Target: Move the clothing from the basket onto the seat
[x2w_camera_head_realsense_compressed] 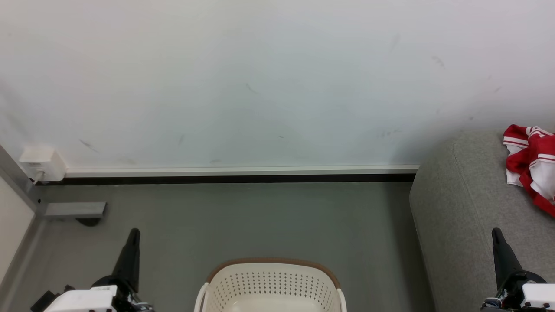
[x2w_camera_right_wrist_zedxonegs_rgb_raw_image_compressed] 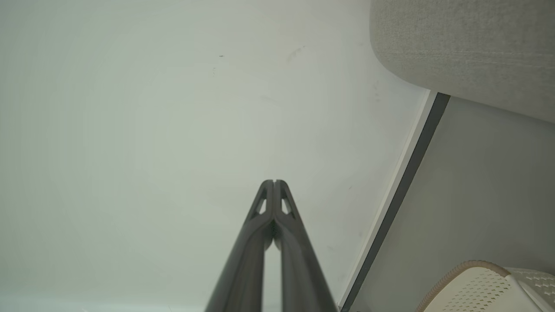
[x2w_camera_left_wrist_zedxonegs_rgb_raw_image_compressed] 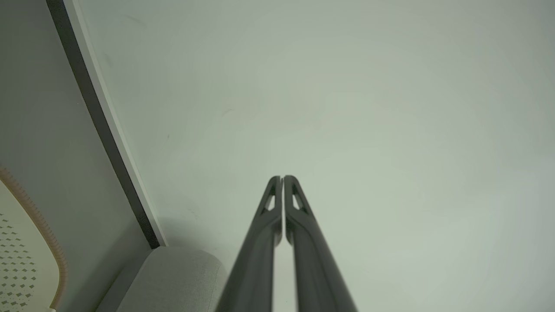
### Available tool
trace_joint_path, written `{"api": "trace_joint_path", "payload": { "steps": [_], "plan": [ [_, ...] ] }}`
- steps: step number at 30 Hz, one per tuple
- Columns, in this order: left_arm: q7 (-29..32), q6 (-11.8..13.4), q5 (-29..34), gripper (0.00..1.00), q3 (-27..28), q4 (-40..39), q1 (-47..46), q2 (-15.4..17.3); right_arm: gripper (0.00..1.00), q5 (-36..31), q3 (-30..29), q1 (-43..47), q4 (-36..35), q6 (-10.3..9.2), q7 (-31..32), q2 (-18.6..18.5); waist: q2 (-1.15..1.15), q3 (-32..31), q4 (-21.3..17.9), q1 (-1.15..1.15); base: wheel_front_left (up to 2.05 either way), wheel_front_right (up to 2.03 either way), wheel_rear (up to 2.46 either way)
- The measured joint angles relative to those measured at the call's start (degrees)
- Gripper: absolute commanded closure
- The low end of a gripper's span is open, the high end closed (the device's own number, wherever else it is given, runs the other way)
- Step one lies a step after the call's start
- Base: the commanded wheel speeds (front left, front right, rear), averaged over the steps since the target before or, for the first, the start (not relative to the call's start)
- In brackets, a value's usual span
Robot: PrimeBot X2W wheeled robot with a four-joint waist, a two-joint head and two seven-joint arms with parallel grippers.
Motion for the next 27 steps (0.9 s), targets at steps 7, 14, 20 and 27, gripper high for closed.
{"api": "trace_joint_path", "payload": {
  "steps": [7, 14, 20, 27],
  "plan": [
    [0.0, 0.0, 0.0, 1.0, 0.0, 0.0, 0.0, 0.0, 1.0, 0.0, 0.0, 0.0, 0.0, 0.0, 0.0, 0.0, 0.0, 0.0, 0.0, 0.0, 0.0, 0.0, 0.0],
    [0.0, 0.0, 0.0, 1.0, 0.0, 0.0, 0.0, 0.0, 1.0, 0.0, 0.0, 0.0, 0.0, 0.0, 0.0, 0.0, 0.0, 0.0, 0.0, 0.0, 0.0, 0.0, 0.0],
    [0.0, 0.0, 0.0, 1.0, 0.0, 0.0, 0.0, 0.0, 1.0, 0.0, 0.0, 0.0, 0.0, 0.0, 0.0, 0.0, 0.0, 0.0, 0.0, 0.0, 0.0, 0.0, 0.0],
    [0.0, 0.0, 0.0, 1.0, 0.0, 0.0, 0.0, 0.0, 1.0, 0.0, 0.0, 0.0, 0.0, 0.0, 0.0, 0.0, 0.0, 0.0, 0.0, 0.0, 0.0, 0.0, 0.0]
  ]
}}
